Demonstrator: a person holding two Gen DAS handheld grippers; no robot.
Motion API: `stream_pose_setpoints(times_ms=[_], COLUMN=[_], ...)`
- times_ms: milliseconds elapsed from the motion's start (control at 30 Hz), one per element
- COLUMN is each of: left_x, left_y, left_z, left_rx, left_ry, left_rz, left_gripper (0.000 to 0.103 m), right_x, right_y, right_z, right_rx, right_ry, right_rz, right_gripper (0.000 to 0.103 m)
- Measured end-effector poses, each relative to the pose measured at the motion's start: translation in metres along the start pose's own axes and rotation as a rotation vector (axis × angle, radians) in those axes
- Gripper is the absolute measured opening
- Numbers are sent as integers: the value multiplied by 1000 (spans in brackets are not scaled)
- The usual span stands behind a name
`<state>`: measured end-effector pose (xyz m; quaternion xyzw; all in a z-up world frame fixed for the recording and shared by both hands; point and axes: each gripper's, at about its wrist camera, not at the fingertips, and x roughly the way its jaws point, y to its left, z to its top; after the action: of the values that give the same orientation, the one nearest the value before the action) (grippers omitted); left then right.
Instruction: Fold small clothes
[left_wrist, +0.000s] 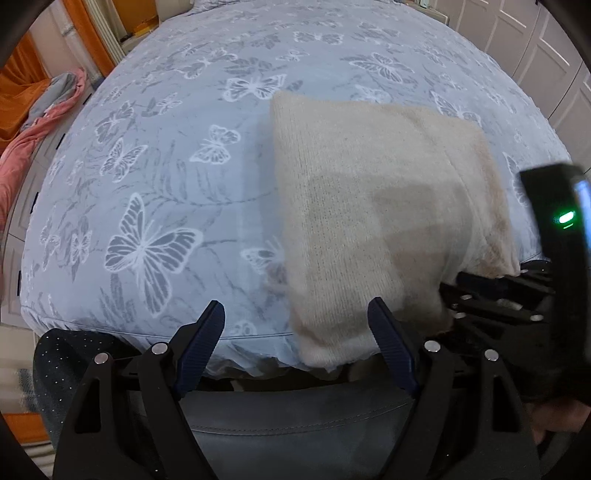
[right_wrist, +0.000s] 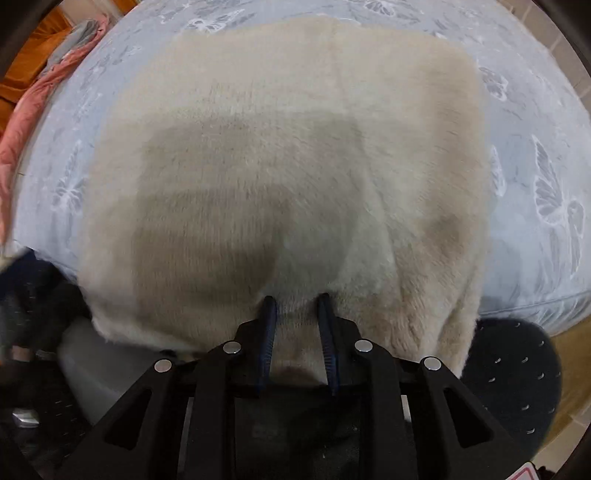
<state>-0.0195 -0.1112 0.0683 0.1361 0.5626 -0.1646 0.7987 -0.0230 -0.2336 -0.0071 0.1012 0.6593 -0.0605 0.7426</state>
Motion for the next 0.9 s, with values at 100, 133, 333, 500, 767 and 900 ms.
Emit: stream_pose_setpoints(times_ms=[100,133,333,500,767,900], left_x=[-2,-2,-10,-4,3,1], left_y=[1,0,-6,-4,-9,-10], left_z=[1,2,11,19,28,32], left_rx=[-11,-11,-21,-58,-77,-71], left_ry=[-9,-8,-49,-26,-9,-20], left_rz=[0,3,-6,-31,-47,-47], left_gripper=[77,77,78,79,80,80], right_x=[-33,-45,-83,-77,-39,-47], right_y=[3,-1,-62,-94,-92,-80], right_z=[1,2,7,5,13,22], right_rx=[-3,10,161,271,299,210], right_ry=[-59,-91,-231,-226,-169,-216], right_rz=[-9,-3,-11,20,147,161], right_gripper=[23,23,48,49,49,8])
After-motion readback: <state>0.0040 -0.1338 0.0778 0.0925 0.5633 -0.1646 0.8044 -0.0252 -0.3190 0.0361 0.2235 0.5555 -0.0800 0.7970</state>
